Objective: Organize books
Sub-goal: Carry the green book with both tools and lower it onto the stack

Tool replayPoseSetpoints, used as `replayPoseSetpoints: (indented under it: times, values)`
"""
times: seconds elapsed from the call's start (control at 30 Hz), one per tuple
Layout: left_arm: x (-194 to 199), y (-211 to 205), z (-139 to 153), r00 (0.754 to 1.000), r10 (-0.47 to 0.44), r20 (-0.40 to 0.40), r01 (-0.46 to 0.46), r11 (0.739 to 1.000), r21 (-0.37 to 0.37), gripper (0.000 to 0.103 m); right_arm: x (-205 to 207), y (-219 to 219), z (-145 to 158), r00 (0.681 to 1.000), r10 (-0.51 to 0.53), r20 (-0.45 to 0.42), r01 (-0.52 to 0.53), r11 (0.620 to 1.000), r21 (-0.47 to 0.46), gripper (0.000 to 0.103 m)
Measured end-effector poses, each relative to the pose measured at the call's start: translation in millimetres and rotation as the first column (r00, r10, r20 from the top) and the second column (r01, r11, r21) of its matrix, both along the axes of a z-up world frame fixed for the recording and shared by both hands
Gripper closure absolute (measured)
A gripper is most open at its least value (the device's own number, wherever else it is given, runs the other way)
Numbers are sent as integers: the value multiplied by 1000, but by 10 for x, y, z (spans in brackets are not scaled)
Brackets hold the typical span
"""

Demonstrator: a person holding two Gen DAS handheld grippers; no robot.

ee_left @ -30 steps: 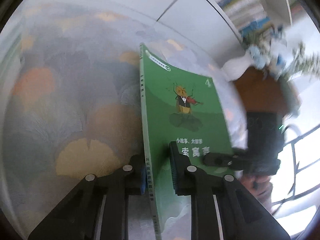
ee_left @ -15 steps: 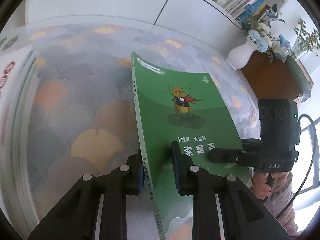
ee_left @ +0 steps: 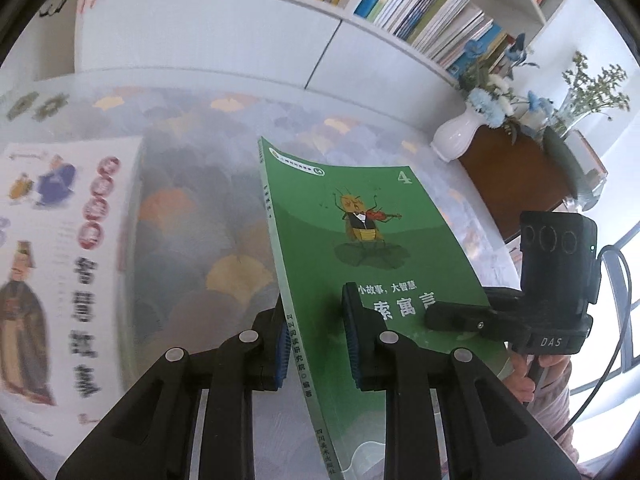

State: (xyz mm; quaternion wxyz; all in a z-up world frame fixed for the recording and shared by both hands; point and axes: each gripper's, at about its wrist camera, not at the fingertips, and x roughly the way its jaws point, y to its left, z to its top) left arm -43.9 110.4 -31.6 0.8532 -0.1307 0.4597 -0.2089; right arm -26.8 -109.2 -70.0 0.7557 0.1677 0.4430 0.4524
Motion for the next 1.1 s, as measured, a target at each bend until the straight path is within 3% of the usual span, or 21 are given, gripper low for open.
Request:
replayPoseSetpoints:
  times: [0.27,0.43,0.57,0.83,0.97,1.1]
  values:
    - [-101,587,312,997,43,58,-41,999,-26,83,-75,453,416,998,15,64,-13,999,-30,87]
    - [-177,1107,423,990,107,88,-108,994,11,82,-59,1011,570,992,60,112,-53,997,-59,87]
    - [-249,1529,414,981,171,87,-172,985,-2,82,-15,1519,629,984,116,137,-106,991,-79,87]
    - [-293,2085,133,961,271,53,-273,962,25,79,63,2202,386,975,185,122,-170,978,-121,87]
    - [-291,2221,-31,958,286,24,-287,958,5,79,114,2322,203,979,190,77,-180,977,-114,87]
    - [-270,2194,-133,963,270,29,-271,962,41,76,132,2320,95,980,191,60,-183,976,-122,87]
